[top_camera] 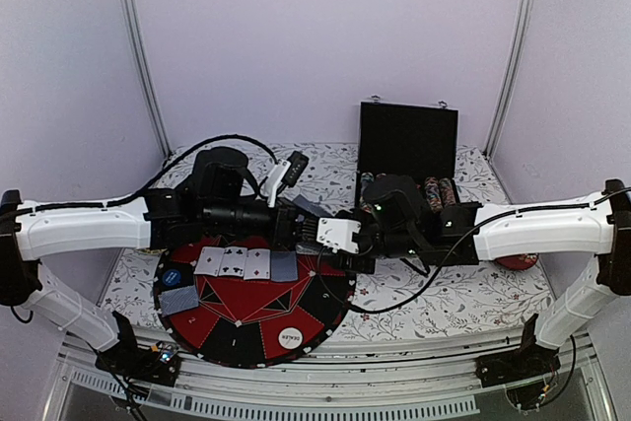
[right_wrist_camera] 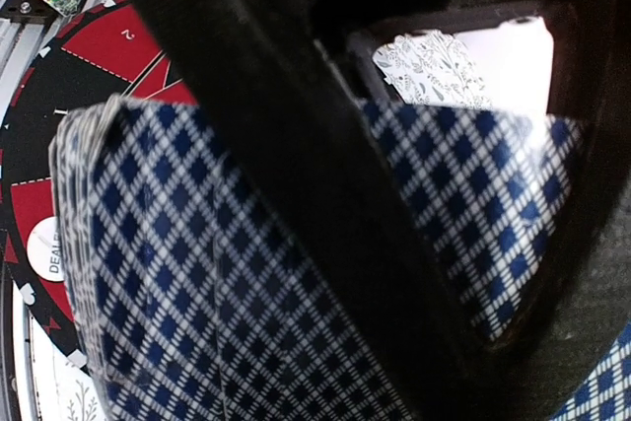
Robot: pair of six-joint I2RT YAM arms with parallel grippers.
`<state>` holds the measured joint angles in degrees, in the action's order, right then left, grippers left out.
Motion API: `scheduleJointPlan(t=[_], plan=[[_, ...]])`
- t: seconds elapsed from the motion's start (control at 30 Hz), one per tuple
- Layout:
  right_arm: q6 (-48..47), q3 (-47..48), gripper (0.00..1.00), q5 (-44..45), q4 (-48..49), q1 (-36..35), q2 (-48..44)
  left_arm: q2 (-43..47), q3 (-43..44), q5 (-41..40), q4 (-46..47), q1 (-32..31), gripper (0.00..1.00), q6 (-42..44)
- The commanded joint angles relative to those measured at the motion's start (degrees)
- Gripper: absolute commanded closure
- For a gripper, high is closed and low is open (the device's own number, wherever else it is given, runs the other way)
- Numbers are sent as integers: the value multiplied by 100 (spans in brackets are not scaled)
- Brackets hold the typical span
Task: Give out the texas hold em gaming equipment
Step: Pass from the left arm to the right
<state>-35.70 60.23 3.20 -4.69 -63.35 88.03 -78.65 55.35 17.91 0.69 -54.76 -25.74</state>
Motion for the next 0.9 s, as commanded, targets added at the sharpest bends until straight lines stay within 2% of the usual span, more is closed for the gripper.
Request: scheduleJointPlan(t=[0.0,0.07,0.2,0.63,0.87], plan=[[143,-130,45,96,412,60,-272,249,163,-131,-374,-61,84,74],[143,-161,45,103,429,60,-287,365,184,-401,-575,-61,77,116],[151,-188,45,61,453,60,-316,585,167,-828,-845,-61,72,188],[151,-186,46,-112,476,68,-345,619,201,-384,-684,-99,42,343],[182,-214,46,-229,458,121,-385,965,189,-676,-734,-105,29,494]])
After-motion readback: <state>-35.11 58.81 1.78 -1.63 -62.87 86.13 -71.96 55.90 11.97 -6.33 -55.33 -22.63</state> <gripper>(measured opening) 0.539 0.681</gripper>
